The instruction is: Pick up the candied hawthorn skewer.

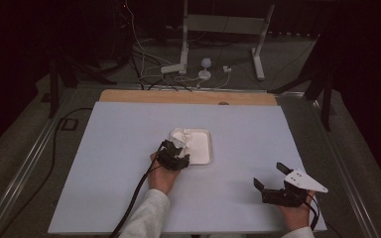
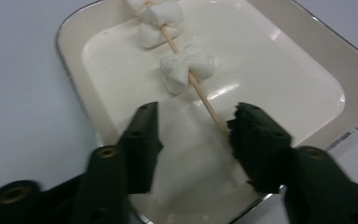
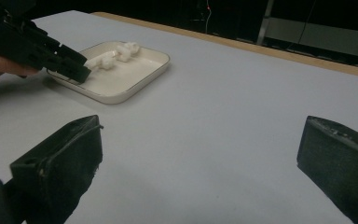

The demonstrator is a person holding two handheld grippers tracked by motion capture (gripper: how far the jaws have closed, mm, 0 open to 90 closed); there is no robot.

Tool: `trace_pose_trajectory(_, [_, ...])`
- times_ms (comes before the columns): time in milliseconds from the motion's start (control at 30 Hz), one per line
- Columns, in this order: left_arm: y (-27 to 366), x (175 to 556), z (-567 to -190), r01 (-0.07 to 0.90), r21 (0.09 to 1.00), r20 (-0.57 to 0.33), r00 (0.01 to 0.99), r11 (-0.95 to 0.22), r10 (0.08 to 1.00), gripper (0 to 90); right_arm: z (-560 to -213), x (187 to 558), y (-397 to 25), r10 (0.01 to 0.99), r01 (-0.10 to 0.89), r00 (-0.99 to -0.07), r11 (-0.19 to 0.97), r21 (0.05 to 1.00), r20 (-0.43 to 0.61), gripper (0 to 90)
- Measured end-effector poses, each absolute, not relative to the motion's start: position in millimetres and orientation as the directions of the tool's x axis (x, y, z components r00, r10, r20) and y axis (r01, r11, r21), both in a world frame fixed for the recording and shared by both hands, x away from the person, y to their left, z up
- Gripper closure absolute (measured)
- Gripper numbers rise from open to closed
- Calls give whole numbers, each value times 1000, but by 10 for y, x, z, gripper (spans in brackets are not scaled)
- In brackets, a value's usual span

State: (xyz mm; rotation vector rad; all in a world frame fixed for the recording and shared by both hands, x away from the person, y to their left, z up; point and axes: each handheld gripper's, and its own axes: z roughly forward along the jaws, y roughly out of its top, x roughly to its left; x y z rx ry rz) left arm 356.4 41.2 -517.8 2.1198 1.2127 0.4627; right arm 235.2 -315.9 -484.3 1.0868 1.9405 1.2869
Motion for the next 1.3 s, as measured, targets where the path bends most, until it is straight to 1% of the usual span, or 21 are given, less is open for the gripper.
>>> trace_pose_trajectory(33, [433,3574,-5166,644,678,-28,503,-354,864,546,-4843,2352,-3159,859,317,-512,209,925,-19,0])
trace_pose_trajectory(67, [454,3584,-5156,657,672,-45,497,-342,867,611,-4844,2353,-3160,859,318,-511,208,925,-18,0])
trace_pose_trajectory(367, [565,3638,-5121,714,637,-106,454,-290,885,854,-4848,2356,-3151,857,320,-514,213,923,-20,0])
trace_pose_trajectory(467, [588,3649,-5118,726,631,-119,437,-272,892,876,-4849,2356,-3153,858,321,-514,213,923,-19,0])
trace_pose_trajectory(500, [596,3647,-5114,726,635,-119,429,-263,896,897,-4849,2357,-3155,858,322,-514,213,922,-19,0])
trace_pose_trajectory(533, [608,3646,-5106,727,638,-136,431,-254,892,897,-4849,2357,-3155,858,322,-514,213,922,-19,0])
trace_pose_trajectory(800, [612,3596,-5037,715,652,-158,453,-252,877,900,-4849,2356,-3157,858,321,-514,212,923,-18,0])
trace_pose_trajectory(1033, [675,3519,-4982,706,669,-202,473,-232,858,900,-4848,2356,-3159,859,322,-512,212,923,-19,0])
trace_pose_trajectory(1300, [775,3405,-5002,718,648,-219,497,-256,840,900,-4852,2360,-3156,858,322,-514,215,922,-20,0])
